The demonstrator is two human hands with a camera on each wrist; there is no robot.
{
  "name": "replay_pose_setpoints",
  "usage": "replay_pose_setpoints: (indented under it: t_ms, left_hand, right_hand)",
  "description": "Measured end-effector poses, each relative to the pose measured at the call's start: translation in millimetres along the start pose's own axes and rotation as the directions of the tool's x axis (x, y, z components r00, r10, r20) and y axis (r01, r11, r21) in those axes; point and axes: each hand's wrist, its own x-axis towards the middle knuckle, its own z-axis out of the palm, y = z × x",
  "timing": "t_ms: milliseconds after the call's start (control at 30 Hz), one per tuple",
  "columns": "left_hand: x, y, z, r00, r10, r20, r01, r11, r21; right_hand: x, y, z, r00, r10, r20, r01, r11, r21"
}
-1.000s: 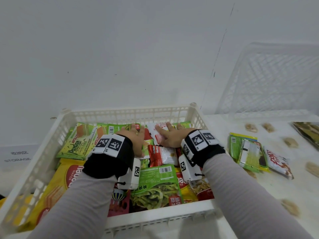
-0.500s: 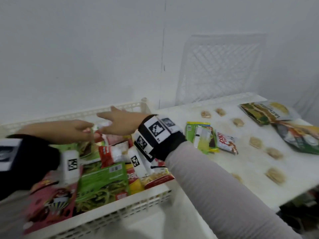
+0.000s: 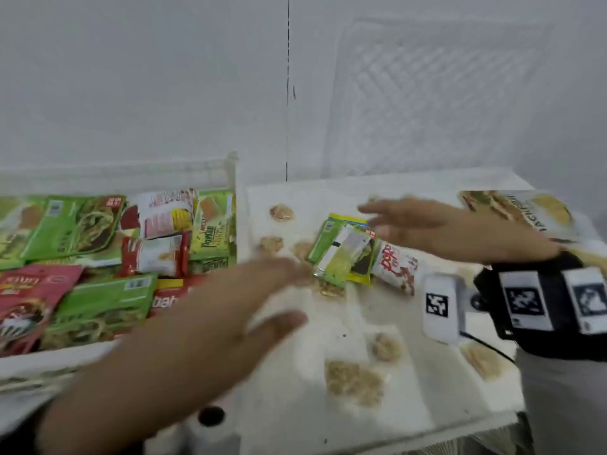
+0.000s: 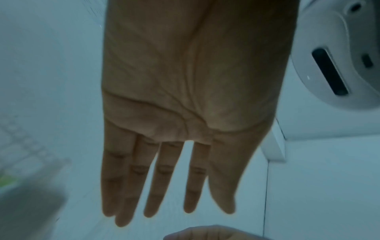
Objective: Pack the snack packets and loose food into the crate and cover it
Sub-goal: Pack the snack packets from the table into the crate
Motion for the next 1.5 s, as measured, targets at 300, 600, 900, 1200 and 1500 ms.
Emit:
replay_pose_setpoints:
  t_ms: [300,600,900,1200,1500]
  left_hand:
    - [97,27,81,0.971,-0.232,0.053,0.236,0.967,-0.093]
    - [205,-26,142,0.844,-0.524,0.117,0.473,0.828,0.301]
    - [226,-31,160,0.787,-0.6,0.141,0.447,0.713,0.541]
    - [229,-33,120,0.767,-0.631,0.114,0.599,0.769,0.225]
    - [227,-34,140,0.783,-0.6,0.162,0.409,0.695,0.592]
  right_hand:
    - [33,111,24,0.981,0.193,0.03,-0.166,0.906,-0.39]
    - [41,124,34,0.991,0.126,-0.05,-0.134,0.871,-0.473]
    - [22,136,4,0.939,0.246,-0.24,-0.239,0.969,0.057]
    - [18,144,-8,0.936,0.298,-0.186,-0.257,0.942,0.215]
    - [27,133,-5,0.934,0.296,-0.202,-0.247,0.94,0.236]
